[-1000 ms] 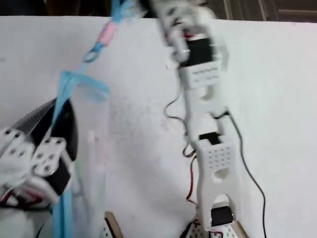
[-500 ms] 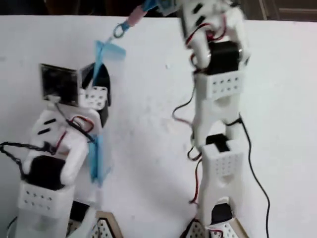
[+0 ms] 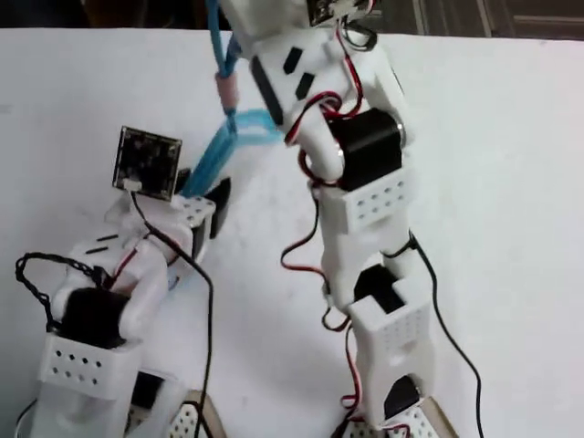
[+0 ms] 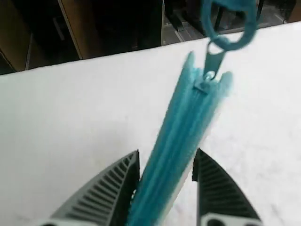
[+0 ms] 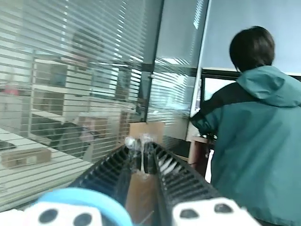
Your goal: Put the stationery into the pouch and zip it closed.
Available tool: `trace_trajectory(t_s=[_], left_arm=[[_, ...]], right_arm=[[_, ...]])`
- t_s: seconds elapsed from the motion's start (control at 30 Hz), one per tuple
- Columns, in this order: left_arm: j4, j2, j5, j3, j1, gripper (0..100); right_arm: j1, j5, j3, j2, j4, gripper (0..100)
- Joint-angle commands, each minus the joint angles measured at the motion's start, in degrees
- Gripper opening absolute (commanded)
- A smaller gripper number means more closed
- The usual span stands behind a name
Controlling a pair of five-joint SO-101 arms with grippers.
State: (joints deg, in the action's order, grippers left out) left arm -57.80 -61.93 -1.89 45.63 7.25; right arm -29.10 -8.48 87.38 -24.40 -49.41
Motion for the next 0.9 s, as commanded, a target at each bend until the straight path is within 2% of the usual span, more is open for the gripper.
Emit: trace_trajectory(t_s=[0.0,0.2,0.57,0.87], left_arm=[[-2.11,-1.10,2.90,-0.70,-0.31,22],[-2.37,-1.19,5.45,-1.05,-0.22,22],[-2.37,-5.05,5.27,-13.45,0.75,21],[0.09,-4.97,5.27,-8.44,7.08,21]], right_arm=[[-1.71,-0.70,1.41,3.82,-0.13,1.5],[-1.98,-0.70,1.41,3.82,0.13,1.5],[-1.98,-0.44,1.76,3.91,0.22,1.5],[-1.98,-0.35,1.76,3.91,0.22,1.5]])
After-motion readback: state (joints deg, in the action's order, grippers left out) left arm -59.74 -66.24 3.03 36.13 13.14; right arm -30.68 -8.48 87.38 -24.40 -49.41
